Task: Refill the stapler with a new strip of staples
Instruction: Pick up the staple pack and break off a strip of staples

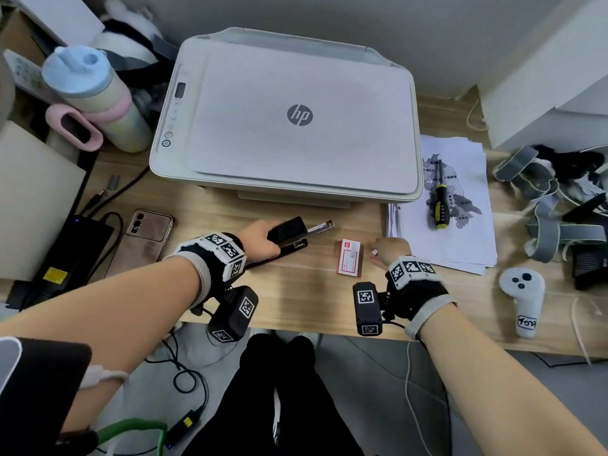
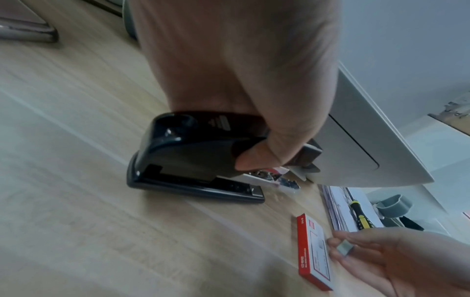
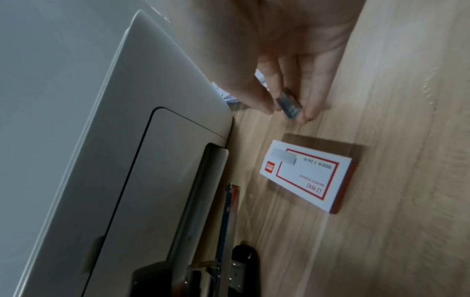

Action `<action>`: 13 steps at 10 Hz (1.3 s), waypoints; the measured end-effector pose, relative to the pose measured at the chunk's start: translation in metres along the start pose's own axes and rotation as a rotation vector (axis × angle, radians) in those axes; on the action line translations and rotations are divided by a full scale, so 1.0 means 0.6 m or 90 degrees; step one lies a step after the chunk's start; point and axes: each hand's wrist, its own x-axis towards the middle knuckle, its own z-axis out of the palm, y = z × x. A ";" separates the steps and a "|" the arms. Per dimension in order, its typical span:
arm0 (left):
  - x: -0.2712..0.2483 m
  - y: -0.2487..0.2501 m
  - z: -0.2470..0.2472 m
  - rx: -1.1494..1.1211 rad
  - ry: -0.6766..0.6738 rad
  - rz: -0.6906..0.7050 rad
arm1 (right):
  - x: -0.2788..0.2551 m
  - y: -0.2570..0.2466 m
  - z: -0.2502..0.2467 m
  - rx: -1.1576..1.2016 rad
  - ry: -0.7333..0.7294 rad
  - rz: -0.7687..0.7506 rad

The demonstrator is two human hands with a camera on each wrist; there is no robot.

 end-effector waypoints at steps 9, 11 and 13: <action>-0.006 0.034 -0.017 0.146 0.025 0.085 | -0.058 -0.027 0.049 -0.299 0.046 -0.160; -0.007 0.052 -0.014 0.158 0.031 0.113 | -0.067 -0.036 0.039 -0.261 0.030 -0.180; -0.016 0.084 0.003 0.163 0.035 0.205 | -0.079 -0.067 -0.003 -0.028 -0.086 -0.107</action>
